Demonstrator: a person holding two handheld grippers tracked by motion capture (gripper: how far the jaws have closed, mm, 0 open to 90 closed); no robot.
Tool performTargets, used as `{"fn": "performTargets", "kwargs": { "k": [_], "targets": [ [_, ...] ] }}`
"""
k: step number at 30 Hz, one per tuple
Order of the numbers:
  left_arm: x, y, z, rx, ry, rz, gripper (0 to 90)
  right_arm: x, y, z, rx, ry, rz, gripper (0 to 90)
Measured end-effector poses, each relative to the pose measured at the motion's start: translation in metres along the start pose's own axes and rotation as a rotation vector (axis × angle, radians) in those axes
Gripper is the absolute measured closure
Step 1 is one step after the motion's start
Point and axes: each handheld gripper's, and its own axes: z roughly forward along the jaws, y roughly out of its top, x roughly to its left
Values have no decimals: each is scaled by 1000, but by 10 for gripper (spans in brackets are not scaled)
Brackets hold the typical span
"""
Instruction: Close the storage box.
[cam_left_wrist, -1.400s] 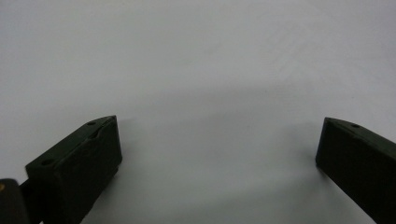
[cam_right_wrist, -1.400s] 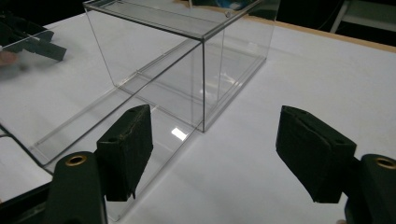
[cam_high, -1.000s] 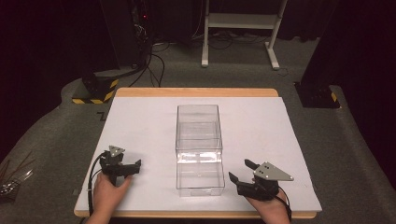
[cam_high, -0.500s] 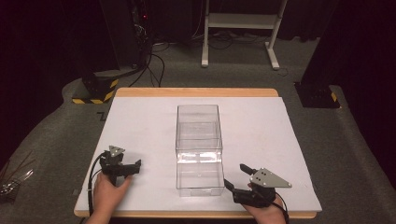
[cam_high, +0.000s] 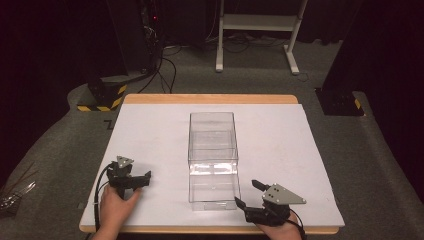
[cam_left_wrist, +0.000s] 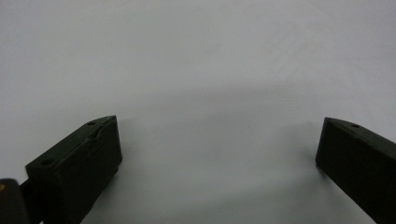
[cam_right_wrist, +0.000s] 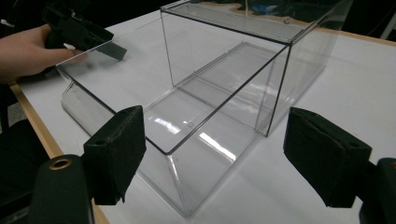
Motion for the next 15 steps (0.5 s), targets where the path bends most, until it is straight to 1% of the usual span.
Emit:
{"fn": "performTargets", "kwargs": {
  "k": [3, 9, 15],
  "targets": [
    [0, 0, 0, 0, 0, 1, 6, 3, 0, 1, 7, 10, -12, 206],
    [0, 0, 0, 0, 0, 0, 6, 6, -4, 6, 32, 23, -16, 191],
    [0, 0, 0, 0, 0, 1, 6, 7, -6, 11, 49, 25, -19, 193]
  ]
}}
